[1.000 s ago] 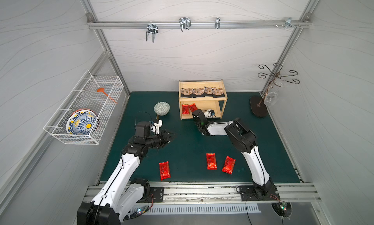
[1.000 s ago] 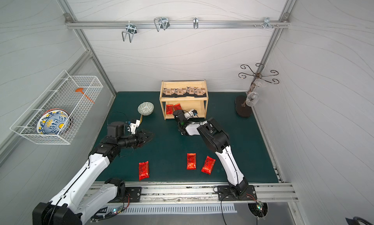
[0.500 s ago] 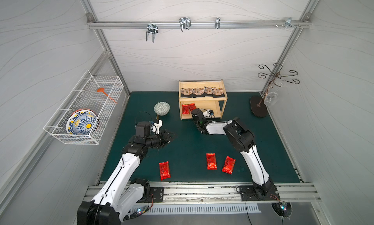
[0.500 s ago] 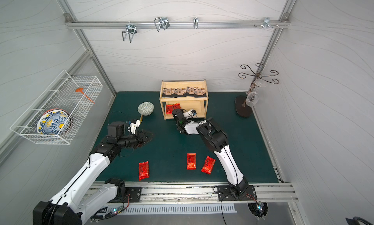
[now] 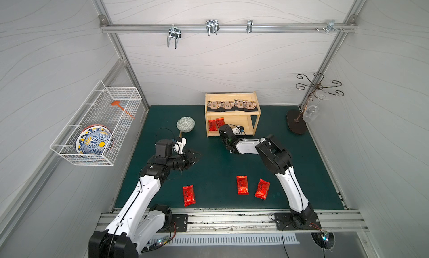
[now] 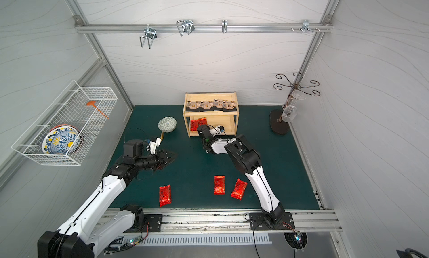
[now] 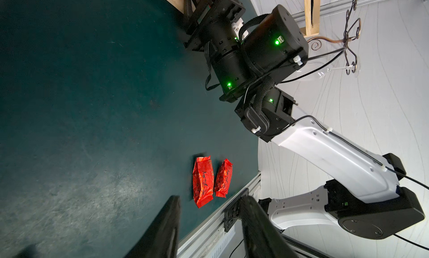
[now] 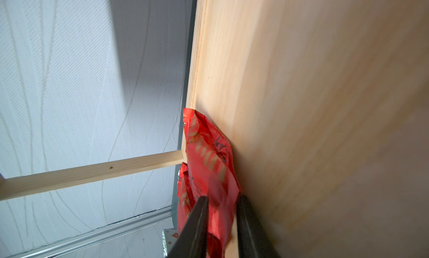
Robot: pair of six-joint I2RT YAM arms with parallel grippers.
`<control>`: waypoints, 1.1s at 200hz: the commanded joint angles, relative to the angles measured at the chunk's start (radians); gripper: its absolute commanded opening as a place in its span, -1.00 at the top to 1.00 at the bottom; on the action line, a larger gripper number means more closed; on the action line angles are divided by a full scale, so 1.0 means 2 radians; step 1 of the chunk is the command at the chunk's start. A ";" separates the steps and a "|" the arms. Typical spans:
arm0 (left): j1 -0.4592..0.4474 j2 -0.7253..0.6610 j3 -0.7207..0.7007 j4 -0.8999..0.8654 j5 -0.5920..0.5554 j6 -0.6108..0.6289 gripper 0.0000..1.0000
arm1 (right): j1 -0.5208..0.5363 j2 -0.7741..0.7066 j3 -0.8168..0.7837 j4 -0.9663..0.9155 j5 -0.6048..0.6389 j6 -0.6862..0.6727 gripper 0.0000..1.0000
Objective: Place the tea bags on the shelf by color
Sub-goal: Place the tea bag on the shelf.
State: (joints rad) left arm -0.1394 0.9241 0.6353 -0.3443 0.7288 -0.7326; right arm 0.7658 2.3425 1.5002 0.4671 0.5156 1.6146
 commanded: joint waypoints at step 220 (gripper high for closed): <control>0.017 -0.014 0.046 0.004 -0.049 0.021 -0.10 | 0.059 -0.297 -0.167 -0.242 -0.088 -0.505 -0.97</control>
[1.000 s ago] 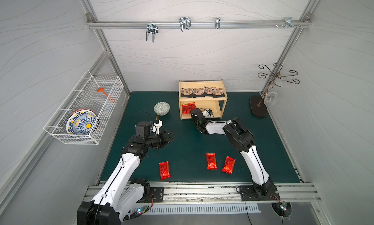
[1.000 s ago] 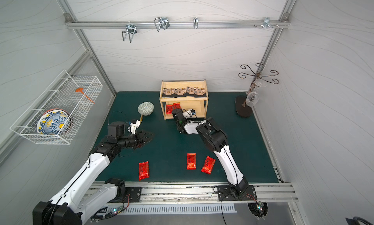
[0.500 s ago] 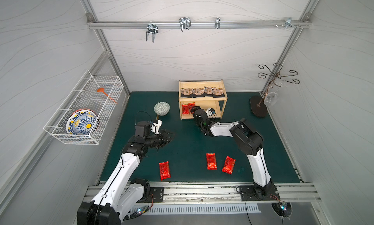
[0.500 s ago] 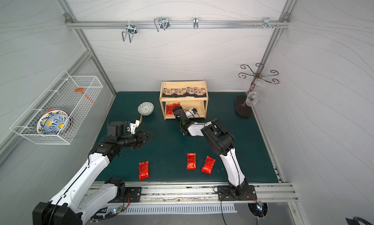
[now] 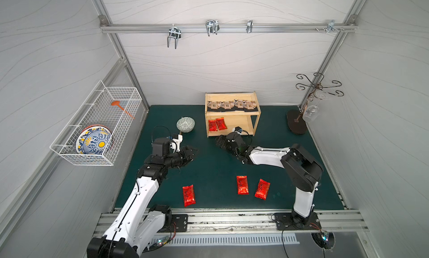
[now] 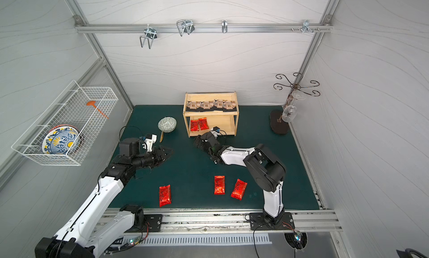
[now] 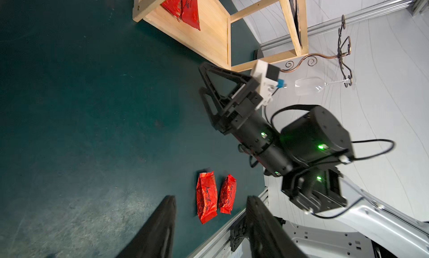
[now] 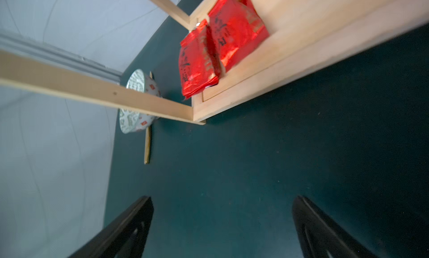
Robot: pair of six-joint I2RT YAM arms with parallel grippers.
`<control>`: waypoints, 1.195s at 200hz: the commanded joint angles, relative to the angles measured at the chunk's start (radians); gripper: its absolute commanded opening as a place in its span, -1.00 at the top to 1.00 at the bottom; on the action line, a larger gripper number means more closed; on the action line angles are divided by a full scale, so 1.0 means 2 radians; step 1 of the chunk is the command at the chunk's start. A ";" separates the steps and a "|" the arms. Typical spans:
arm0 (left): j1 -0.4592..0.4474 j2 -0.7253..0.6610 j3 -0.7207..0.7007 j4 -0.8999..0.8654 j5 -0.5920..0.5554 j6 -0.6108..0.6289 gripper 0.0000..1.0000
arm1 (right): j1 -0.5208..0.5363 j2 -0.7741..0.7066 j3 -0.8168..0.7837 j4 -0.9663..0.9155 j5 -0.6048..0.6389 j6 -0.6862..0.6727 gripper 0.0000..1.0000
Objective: Place the tea bags on the shelf by color
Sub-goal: Place the tea bag on the shelf, then move the tea bag to the center of the board.
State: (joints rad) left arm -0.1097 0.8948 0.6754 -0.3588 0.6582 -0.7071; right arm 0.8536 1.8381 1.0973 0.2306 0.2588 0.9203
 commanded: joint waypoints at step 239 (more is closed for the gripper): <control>-0.161 0.147 0.040 -0.032 -0.160 0.021 -0.83 | 0.136 -0.217 -0.161 -0.380 -0.034 -0.102 -0.82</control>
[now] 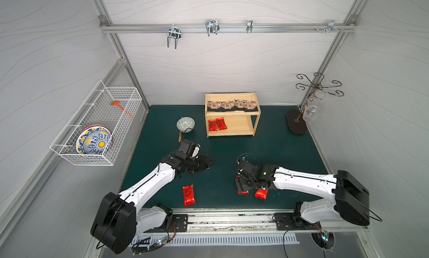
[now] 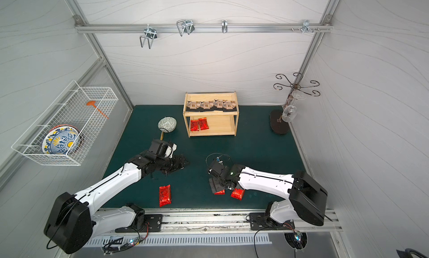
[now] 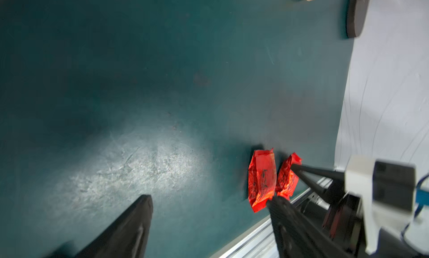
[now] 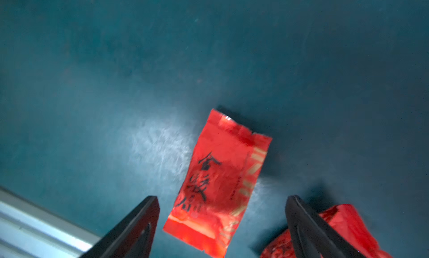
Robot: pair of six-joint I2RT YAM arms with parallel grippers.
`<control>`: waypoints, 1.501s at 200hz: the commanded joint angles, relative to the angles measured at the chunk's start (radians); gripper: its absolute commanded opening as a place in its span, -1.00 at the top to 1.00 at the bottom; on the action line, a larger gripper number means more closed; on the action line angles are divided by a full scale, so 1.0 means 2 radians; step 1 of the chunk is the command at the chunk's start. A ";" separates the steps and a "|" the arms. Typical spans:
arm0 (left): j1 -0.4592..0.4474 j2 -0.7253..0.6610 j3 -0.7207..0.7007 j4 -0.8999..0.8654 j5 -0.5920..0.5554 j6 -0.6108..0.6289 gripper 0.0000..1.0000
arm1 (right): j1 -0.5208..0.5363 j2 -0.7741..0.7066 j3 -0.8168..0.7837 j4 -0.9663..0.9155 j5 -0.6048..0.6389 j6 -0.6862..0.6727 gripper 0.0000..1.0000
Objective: Place the tea bags on the shelf by color
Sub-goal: Move the tea bag to the center of the board.
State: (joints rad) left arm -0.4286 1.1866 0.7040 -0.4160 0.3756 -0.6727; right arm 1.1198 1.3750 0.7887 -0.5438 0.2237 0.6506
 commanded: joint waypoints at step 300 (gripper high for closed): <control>0.036 0.127 0.061 0.059 0.063 -0.040 -0.70 | -0.098 0.136 0.017 0.271 -0.126 -0.278 -0.26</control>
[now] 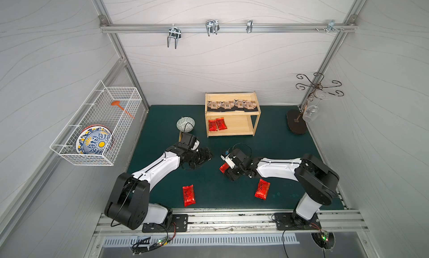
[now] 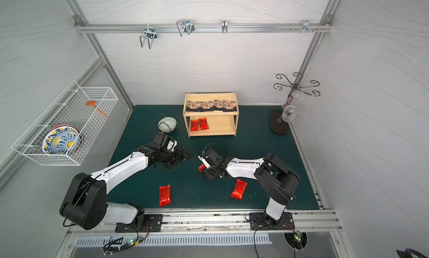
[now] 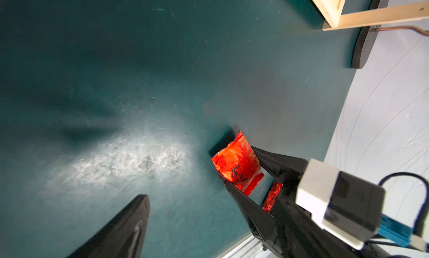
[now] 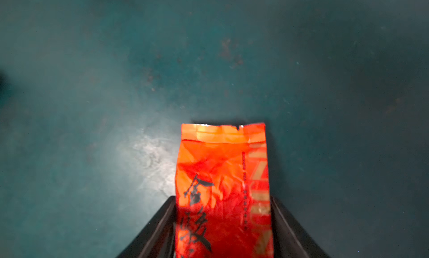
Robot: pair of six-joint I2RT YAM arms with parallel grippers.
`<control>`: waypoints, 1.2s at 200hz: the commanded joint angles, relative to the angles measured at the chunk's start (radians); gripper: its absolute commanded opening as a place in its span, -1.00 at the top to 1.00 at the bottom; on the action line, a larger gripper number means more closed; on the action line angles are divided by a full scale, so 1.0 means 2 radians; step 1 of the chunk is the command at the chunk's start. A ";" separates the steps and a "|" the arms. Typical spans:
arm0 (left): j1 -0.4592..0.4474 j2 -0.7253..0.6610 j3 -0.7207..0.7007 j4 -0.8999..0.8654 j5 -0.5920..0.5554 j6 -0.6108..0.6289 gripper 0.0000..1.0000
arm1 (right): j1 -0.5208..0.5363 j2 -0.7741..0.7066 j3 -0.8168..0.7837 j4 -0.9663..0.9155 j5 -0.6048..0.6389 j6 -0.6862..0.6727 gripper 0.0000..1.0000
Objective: Place the tea bags on the shelf by color
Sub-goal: Pick up the tea bag from the center of the board.
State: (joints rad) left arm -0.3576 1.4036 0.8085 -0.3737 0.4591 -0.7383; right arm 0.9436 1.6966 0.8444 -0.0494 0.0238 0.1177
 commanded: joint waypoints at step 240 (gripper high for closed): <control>-0.083 0.147 0.036 0.116 0.061 -0.006 0.15 | -0.064 -0.079 -0.145 0.144 -0.087 0.114 0.63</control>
State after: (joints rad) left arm -0.5144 1.7008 0.8585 -0.1585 0.5777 -0.7750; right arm 0.8246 1.5196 0.5537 0.2192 -0.1249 0.3271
